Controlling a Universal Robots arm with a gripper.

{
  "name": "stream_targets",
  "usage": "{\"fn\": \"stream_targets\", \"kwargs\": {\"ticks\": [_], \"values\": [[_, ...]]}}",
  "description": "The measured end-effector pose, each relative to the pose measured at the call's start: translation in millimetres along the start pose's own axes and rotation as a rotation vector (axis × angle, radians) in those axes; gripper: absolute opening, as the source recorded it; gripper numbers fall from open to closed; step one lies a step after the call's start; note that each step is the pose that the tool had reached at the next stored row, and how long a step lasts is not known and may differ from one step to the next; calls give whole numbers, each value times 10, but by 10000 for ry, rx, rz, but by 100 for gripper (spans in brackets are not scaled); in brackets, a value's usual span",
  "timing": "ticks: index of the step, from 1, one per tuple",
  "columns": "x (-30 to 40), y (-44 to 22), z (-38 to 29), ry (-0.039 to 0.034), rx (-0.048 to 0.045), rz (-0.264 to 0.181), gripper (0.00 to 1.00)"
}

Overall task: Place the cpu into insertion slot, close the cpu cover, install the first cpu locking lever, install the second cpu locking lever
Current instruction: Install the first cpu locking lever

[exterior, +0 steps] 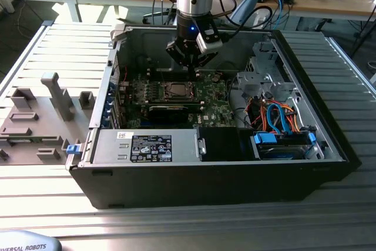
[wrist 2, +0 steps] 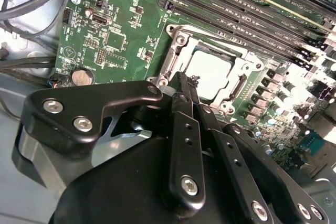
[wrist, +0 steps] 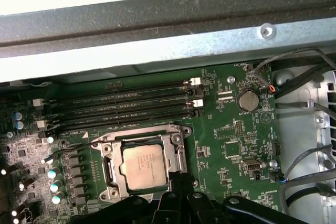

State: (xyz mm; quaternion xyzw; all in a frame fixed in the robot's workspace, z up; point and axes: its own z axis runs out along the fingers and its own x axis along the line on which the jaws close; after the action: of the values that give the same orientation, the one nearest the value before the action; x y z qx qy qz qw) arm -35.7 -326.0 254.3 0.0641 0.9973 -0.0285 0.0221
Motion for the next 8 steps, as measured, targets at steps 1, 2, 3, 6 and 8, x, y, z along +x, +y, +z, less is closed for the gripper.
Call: {"fn": "stream_targets", "kwargs": {"ticks": [1,2,3,6,8], "values": [[0,0,0,-1,-1,-24,11],[0,0,0,-3,-2,-52,11],[0,0,0,-4,-3,-81,11],[0,0,0,-7,-6,-129,11],[0,0,0,-8,-7,-159,11]]}}
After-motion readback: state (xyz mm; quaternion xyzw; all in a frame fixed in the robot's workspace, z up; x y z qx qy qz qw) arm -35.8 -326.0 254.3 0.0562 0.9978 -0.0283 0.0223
